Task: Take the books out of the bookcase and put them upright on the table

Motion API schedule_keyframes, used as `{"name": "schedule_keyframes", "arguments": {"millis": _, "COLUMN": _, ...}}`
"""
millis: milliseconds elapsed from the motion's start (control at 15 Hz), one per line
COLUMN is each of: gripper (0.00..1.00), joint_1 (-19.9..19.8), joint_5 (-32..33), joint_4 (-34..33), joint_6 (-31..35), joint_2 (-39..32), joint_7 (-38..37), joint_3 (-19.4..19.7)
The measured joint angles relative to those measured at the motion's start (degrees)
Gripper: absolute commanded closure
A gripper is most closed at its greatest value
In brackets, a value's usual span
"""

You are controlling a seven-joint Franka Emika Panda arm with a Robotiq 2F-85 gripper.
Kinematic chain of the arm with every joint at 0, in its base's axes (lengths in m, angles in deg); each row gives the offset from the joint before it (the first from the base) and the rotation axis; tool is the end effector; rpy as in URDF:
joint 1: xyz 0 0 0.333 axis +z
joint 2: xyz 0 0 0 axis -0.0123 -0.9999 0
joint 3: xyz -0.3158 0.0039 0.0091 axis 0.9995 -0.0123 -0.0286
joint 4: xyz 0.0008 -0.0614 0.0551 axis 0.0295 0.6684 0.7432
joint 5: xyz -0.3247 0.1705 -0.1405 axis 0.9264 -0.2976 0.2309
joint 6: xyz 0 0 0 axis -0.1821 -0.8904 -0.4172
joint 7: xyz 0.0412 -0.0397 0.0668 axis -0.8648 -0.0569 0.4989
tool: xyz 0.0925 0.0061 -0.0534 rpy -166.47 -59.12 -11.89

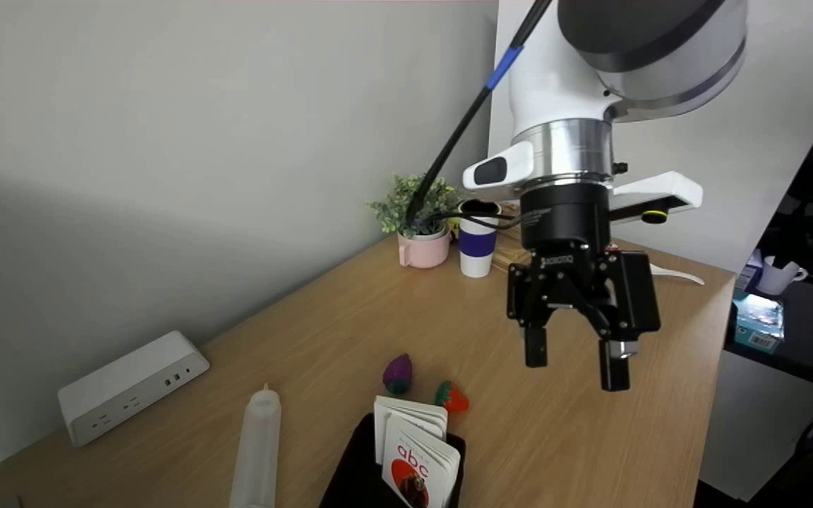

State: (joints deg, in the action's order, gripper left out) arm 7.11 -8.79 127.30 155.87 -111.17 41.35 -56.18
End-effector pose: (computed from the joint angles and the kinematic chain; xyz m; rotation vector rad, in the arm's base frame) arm 0.5799 0.1874 0.3080 -2.1445 -1.2525 0.0963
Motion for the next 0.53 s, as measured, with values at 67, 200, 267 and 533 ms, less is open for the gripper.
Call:
{"name": "schedule_keyframes", "arguments": {"millis": 67, "gripper": 0.0, "joint_1": 0.0, "joint_5": -0.2, "joint_4": -2.1, "joint_6": 0.0, "joint_2": -1.9, "joint_7": -0.2, "joint_3": -1.0}}
{"name": "schedule_keyframes", "arguments": {"millis": 200, "gripper": 0.0, "joint_1": 0.0, "joint_5": -0.9, "joint_4": -6.0, "joint_6": -0.1, "joint_2": -5.7, "joint_7": -1.1, "joint_3": -2.9}}
{"name": "schedule_keyframes", "arguments": {"millis": 267, "gripper": 0.0, "joint_1": 0.1, "joint_5": -1.3, "joint_4": -7.9, "joint_6": 0.0, "joint_2": -7.6, "joint_7": -2.2, "joint_3": -3.7}}
{"name": "schedule_keyframes", "arguments": {"millis": 533, "gripper": 0.0, "joint_1": 0.4, "joint_5": -1.4, "joint_4": -12.5, "joint_6": 0.1, "joint_2": -12.1, "joint_7": -4.4, "joint_3": -5.1}}
